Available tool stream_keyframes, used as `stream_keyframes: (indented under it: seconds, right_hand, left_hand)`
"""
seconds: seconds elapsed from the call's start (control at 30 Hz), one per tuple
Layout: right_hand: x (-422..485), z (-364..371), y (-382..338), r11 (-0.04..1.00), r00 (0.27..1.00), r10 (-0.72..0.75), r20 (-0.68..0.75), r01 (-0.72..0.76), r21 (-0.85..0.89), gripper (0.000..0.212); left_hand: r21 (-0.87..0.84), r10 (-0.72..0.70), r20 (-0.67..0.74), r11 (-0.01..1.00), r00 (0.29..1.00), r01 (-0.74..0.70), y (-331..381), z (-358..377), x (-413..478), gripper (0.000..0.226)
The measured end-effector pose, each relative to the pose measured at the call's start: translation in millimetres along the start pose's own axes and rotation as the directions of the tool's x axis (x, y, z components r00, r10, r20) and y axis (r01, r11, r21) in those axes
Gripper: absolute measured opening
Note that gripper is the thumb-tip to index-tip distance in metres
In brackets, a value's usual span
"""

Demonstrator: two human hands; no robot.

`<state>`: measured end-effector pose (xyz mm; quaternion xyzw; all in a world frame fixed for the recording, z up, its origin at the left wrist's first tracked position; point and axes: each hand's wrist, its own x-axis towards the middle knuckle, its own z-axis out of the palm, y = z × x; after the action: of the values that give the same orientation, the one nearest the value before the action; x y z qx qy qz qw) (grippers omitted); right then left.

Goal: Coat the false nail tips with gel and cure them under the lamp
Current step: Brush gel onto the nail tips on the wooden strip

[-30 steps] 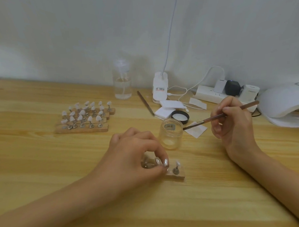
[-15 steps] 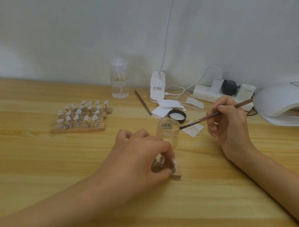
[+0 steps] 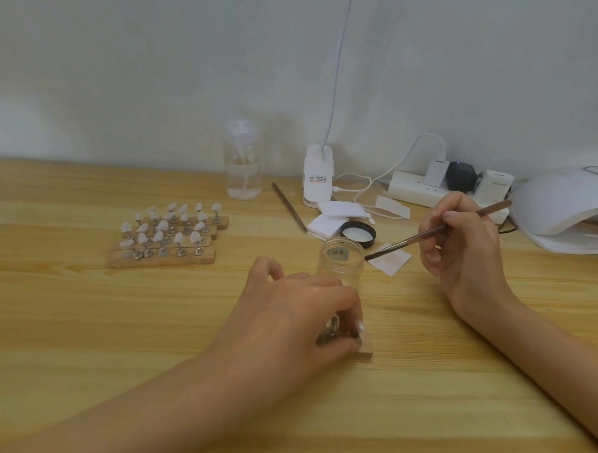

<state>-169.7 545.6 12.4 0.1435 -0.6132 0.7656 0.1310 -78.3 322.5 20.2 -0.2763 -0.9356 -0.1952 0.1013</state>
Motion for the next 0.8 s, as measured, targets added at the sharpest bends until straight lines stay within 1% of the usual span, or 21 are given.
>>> stream_keyframes:
  seconds: [0.13,0.33,0.43,0.47,0.5,0.53,0.57,0.6,0.63,0.67,0.73,0.8]
  right_hand:
    - [0.1,0.1,-0.1,1.0,1.0,-0.003,0.003,0.003,-0.003,0.02]
    - [-0.6,-1.8,-1.5,0.999,1.0,0.0,-0.01,0.001,0.033,0.017]
    - [-0.1,2.7,-3.8,0.999,1.0,0.012,-0.011,-0.011,0.031,0.023]
    - [0.0,5.1,-5.6,1.0,1.0,0.019,-0.006,-0.019,0.02,0.025]
    - [0.3,7.4,-7.7,1.0,1.0,0.022,0.009,-0.021,-0.01,0.027]
    - [0.5,10.3,-10.2,0.998,0.999,0.016,0.042,-0.013,-0.067,0.026]
    - [0.5,13.4,-12.8,0.989,0.996,0.006,0.09,0.007,-0.145,0.024]
    - [0.4,16.9,-15.0,0.973,0.99,0.0,0.144,0.033,-0.227,0.022]
    - [0.2,20.4,-16.6,0.952,0.981,0.0,0.192,0.059,-0.301,0.021]
    - [-0.4,24.1,-17.2,0.929,0.973,0.004,0.232,0.082,-0.361,0.02]
    - [-1.9,30.6,-16.4,0.888,0.957,0.006,0.29,0.128,-0.441,0.019]
    - [-3.1,34.7,-14.8,0.863,0.948,0.0,0.319,0.161,-0.479,0.019]
  left_hand:
    - [-0.023,0.005,-0.019,1.0,1.0,-0.005,1.6,1.9,-0.3,0.011]
    - [0.059,0.08,-0.076,0.995,0.994,-0.076,3.6,1.6,-3.5,0.009]
    - [0.066,0.122,-0.121,0.991,0.985,-0.115,6.8,-2.6,-4.4,0.002]
    - [0.012,0.122,-0.138,0.993,0.983,-0.121,8.5,-7.4,-3.6,0.005]
    - [-0.097,0.107,-0.157,0.988,0.982,-0.123,8.8,-13.5,-2.3,0.005]
    - [-0.253,0.07,-0.163,0.961,0.984,-0.111,7.4,-20.6,0.0,0.005]
    - [-0.42,0.023,-0.15,0.904,0.988,-0.085,4.0,-28.3,3.2,0.008]
    - [-0.564,-0.021,-0.115,0.824,0.993,-0.048,-0.9,-36.5,7.3,0.01]
    - [-0.66,-0.065,-0.074,0.752,0.995,0.0,-8.1,-43.0,12.2,0.011]
    - [-0.71,-0.114,-0.035,0.702,0.993,0.055,-16.5,-47.2,17.2,0.013]
    - [-0.739,-0.211,0.01,0.657,0.978,0.149,-32.2,-46.4,25.6,0.016]
    - [-0.774,-0.268,0.035,0.602,0.963,0.196,-43.5,-37.3,31.6,0.017]
